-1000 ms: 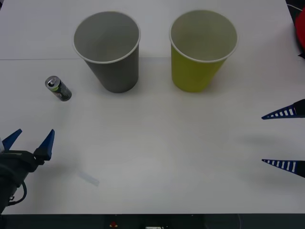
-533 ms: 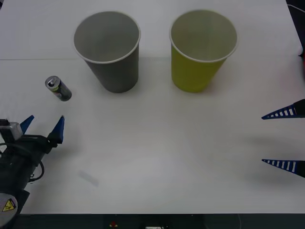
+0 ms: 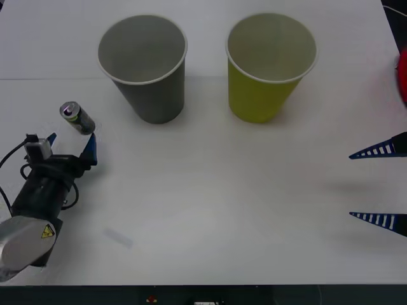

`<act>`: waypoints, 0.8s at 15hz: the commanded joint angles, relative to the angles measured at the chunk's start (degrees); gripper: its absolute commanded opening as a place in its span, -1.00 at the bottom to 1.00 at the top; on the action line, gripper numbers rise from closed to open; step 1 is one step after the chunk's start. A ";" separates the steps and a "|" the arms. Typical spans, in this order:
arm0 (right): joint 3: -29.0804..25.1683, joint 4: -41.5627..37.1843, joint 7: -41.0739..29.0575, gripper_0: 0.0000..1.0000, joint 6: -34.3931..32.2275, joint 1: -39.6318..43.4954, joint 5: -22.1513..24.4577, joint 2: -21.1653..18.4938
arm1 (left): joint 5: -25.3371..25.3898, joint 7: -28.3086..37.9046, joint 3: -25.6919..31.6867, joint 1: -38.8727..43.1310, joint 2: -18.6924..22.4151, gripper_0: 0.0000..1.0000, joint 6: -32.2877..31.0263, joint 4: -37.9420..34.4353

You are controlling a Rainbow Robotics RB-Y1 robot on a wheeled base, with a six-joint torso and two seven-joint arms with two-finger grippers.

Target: Put the can into the green bin and the plastic bottle into the gray bin

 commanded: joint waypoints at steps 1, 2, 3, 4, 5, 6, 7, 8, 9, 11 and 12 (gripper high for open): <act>0.00 0.00 0.00 1.00 0.00 0.00 0.00 0.00 | 0.43 0.10 -0.15 -3.05 -1.81 1.00 -1.51 3.10; 0.00 0.00 0.00 1.00 0.00 0.00 0.00 0.00 | 0.70 0.01 -0.15 -4.10 -2.51 1.00 -1.51 4.25; 0.00 0.00 0.00 1.00 0.00 0.00 0.00 0.00 | 0.70 0.10 -0.15 -4.98 -3.30 1.00 -2.12 5.12; 0.00 0.00 0.00 1.00 0.00 0.00 0.00 0.00 | 0.87 0.10 -0.15 -5.95 -3.83 1.00 -2.82 5.92; 0.00 0.00 0.00 1.00 0.00 0.00 0.00 0.00 | 1.23 0.01 -0.15 -7.00 -4.44 1.00 -2.91 7.06; 0.00 0.00 0.00 1.00 0.00 0.00 0.00 0.00 | 1.23 0.01 -0.15 -7.88 -5.06 1.00 -3.53 8.11; 0.00 0.00 0.00 1.00 0.00 0.00 0.00 0.00 | 1.93 0.01 -0.15 -8.85 -5.50 1.00 -4.14 9.08; 0.00 0.00 0.00 1.00 0.00 0.00 0.00 0.00 | 3.16 -0.87 -0.06 -9.46 -5.85 1.00 -4.58 9.34; 0.00 0.00 0.00 1.00 0.00 0.00 0.00 0.00 | 4.92 -2.45 -0.06 -10.08 -6.03 1.00 -5.11 9.34; 0.00 0.00 0.00 1.00 0.00 0.00 0.00 0.00 | 7.99 -4.56 -0.15 -10.96 -6.29 1.00 -5.20 9.52; 0.00 0.00 0.00 1.00 0.00 0.00 0.00 0.00 | 8.08 -4.30 0.12 -11.57 -6.47 1.00 -6.87 9.78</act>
